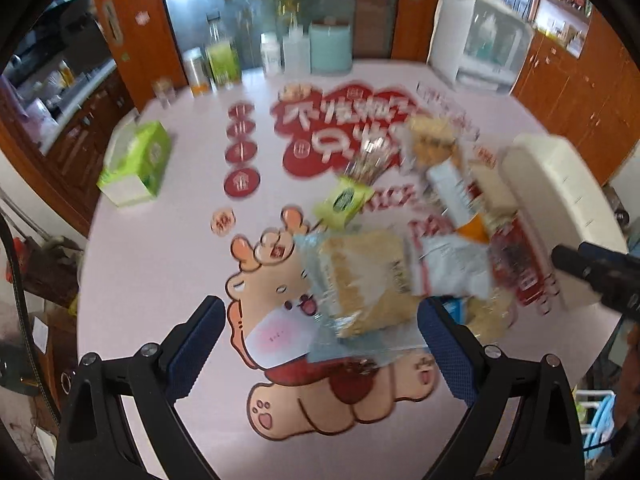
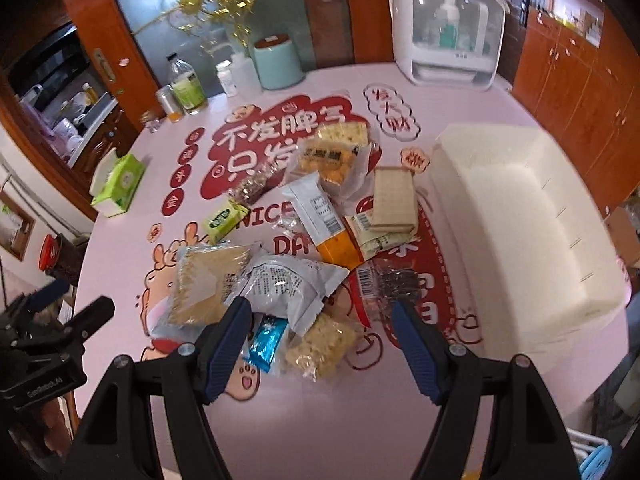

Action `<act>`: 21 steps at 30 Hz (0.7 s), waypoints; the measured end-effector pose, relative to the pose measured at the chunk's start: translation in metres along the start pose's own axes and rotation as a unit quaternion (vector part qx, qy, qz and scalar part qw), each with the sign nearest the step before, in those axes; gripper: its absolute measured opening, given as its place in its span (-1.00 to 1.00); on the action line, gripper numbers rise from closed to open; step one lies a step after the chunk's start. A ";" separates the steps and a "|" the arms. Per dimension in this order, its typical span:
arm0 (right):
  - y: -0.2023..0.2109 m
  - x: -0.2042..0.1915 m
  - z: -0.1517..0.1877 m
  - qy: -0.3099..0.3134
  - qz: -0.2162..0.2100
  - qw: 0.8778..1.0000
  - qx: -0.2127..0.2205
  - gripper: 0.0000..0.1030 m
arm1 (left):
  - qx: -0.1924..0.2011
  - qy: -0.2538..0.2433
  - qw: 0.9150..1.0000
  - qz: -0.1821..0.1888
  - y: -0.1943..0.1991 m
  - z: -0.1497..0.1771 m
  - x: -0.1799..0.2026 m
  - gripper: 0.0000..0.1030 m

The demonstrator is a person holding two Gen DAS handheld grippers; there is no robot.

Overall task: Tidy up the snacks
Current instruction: 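Grasp the bagged bread loaf with the left tool while the right tool grasps the white chip bag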

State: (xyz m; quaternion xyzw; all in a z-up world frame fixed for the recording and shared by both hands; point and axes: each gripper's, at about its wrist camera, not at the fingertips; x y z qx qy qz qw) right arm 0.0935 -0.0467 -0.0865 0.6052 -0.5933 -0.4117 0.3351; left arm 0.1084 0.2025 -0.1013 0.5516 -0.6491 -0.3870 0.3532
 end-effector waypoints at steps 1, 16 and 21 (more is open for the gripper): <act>-0.010 0.001 -0.001 -0.009 -0.006 1.000 -0.007 0.43 | -0.010 0.002 1.000 0.004 -0.011 0.000 -0.004 0.87; -0.136 -0.006 -0.014 -0.060 -0.038 0.992 -0.107 0.43 | -0.146 0.057 0.983 0.097 -0.140 -0.010 -0.009 0.87; -0.157 -0.005 -0.004 -0.076 -0.056 0.986 -0.136 0.44 | -0.158 0.067 0.978 0.122 -0.160 -0.011 -0.001 0.90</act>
Point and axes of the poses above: each gripper's, at about its wrist camera, not at the fingertips, and y roughly against the way its jaws point, x to its right, z to its underside, and after that the axes turned 1 degree about z, right-handed
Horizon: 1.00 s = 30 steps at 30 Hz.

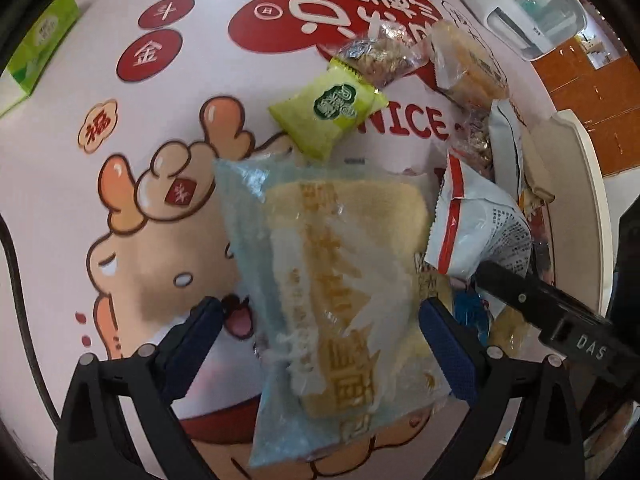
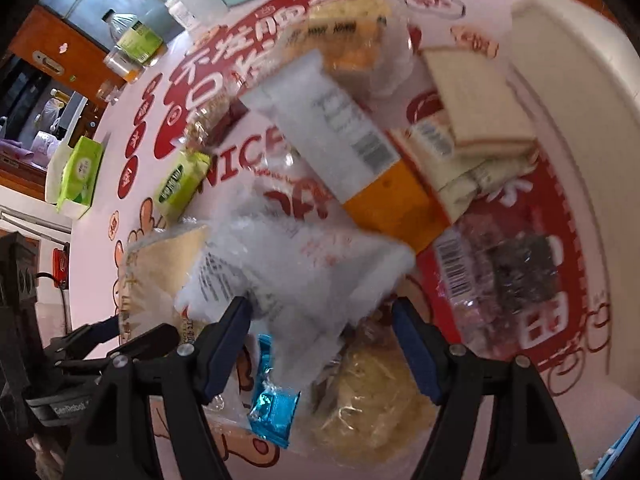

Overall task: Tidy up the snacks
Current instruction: 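Grasp the bagged bread loaf with the left tool while the right tool grasps the white chip bag, then carry the bread loaf and chip bag into the white tray and release both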

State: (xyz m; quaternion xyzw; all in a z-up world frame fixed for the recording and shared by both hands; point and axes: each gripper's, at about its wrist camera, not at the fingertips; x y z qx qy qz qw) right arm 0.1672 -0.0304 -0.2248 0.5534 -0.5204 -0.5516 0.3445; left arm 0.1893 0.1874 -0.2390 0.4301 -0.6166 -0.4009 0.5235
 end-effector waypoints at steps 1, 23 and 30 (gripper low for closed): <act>-0.002 0.002 0.002 -0.005 -0.004 1.000 -0.001 0.45 | 0.001 -0.003 1.000 -0.002 -0.001 -0.001 0.002 0.90; 0.097 -0.001 0.030 0.012 -0.038 0.990 0.132 -0.60 | 0.156 -0.074 0.985 0.010 0.132 0.037 0.048 -0.46; 0.175 0.009 0.054 0.018 -0.019 0.980 0.198 -0.60 | 0.221 -0.110 0.968 0.048 0.196 0.051 0.088 -0.46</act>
Point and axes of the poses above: each gripper's, at about its wrist camera, not at the fingertips, and y roughly against the way its jaws point, x to its right, z to its underside, and after that the axes turned 1 degree about z, right-handed
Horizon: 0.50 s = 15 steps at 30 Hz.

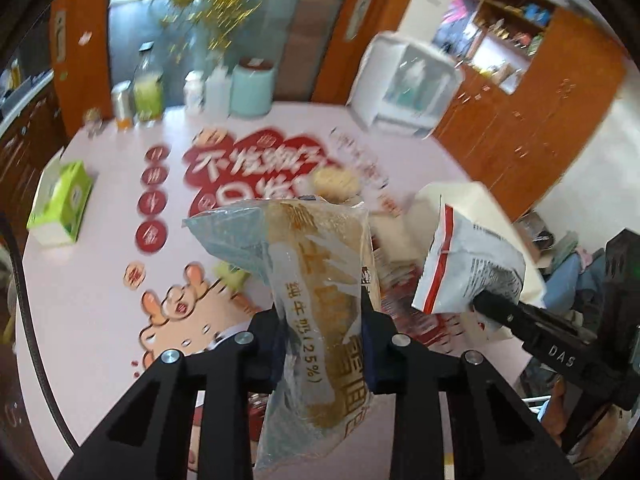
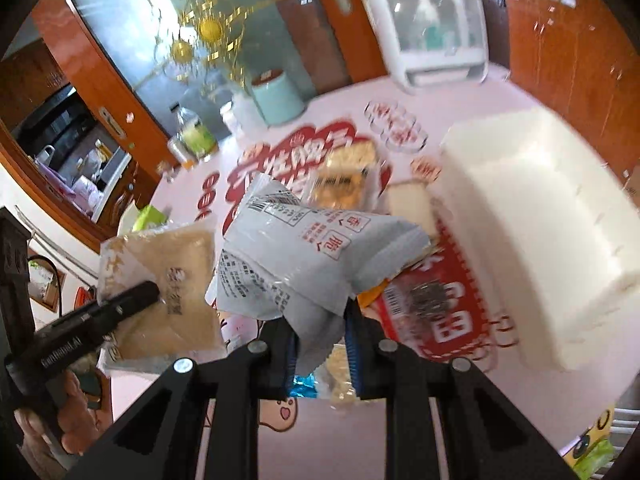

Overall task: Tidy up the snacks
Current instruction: 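Carry the bread loaf and chip bag into the white tray and release both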

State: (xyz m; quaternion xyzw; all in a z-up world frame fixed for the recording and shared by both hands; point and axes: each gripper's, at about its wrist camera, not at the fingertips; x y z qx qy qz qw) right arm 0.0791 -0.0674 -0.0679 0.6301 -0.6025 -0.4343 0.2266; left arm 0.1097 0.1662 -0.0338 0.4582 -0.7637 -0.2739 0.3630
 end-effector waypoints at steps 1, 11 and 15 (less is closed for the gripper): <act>0.012 0.003 -0.001 0.001 0.006 1.000 0.011 -0.60 | 0.005 -0.003 1.000 0.004 0.002 -0.002 0.005 -0.46; 0.078 0.072 -0.011 -0.028 0.042 0.995 0.086 -0.60 | 0.039 -0.047 0.998 0.011 -0.010 -0.019 0.123 -0.45; 0.094 0.121 -0.028 -0.021 0.064 0.992 0.110 -0.59 | 0.047 -0.051 0.998 0.003 -0.036 -0.026 0.185 -0.44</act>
Point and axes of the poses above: each gripper's, at about its wrist camera, not at the fingertips, and y roughly against the way its jaws point, x to its right, z to its underside, and after that the axes turned 1 degree about z, right-handed
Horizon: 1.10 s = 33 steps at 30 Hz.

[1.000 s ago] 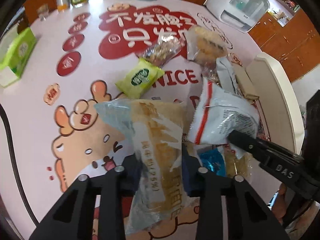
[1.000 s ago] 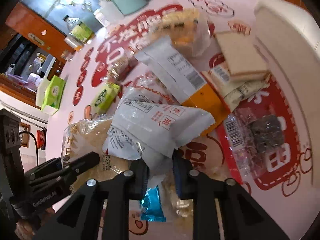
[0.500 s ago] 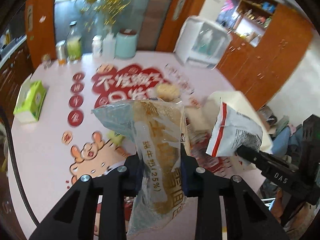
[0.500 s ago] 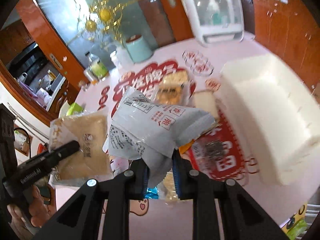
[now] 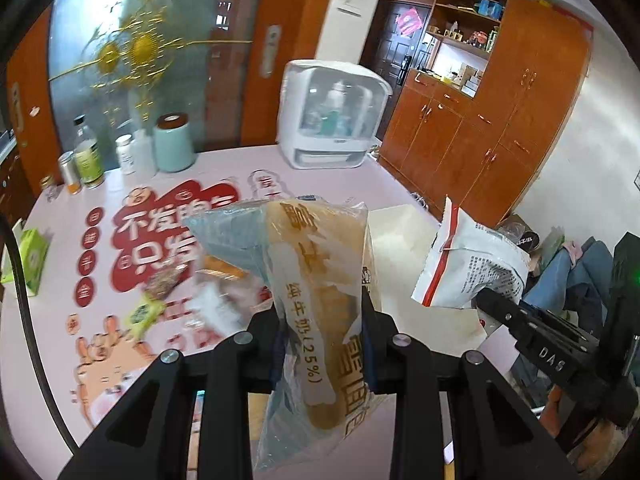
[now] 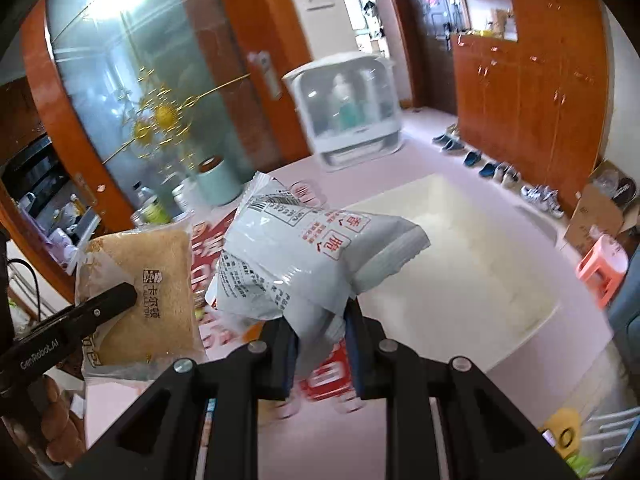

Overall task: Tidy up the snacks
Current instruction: 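Carry the bread loaf and chip bag into the white tray and release both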

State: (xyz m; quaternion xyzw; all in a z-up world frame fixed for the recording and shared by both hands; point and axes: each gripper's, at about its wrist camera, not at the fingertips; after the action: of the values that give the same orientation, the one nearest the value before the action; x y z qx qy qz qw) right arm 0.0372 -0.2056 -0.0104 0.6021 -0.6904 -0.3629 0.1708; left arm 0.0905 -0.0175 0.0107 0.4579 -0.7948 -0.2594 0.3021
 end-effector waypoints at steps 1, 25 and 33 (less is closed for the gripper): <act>0.002 0.014 -0.005 0.004 0.007 1.000 0.002 -0.59 | 0.002 -0.002 1.000 -0.002 -0.007 -0.003 0.013 -0.44; -0.081 0.157 -0.040 0.104 0.046 0.989 -0.094 0.34 | -0.052 -0.023 0.990 -0.125 -0.143 -0.025 0.160 0.99; -0.085 0.155 -0.043 0.099 0.015 0.989 -0.108 0.35 | -0.053 -0.005 0.989 -0.137 -0.131 -0.015 0.152 0.99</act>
State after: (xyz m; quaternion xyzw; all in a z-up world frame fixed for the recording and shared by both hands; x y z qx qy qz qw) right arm 0.0922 -0.3669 -0.0724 0.6025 -0.6362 -0.3709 0.3078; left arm 0.1154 -0.2128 -0.0325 0.5448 -0.7112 -0.3423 0.2833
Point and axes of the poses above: each gripper's, at about its wrist camera, not at the fingertips, and y roughly against the way its jaws point, x to its right, z to its underside, and after that the axes turned 1 degree about z, right-handed
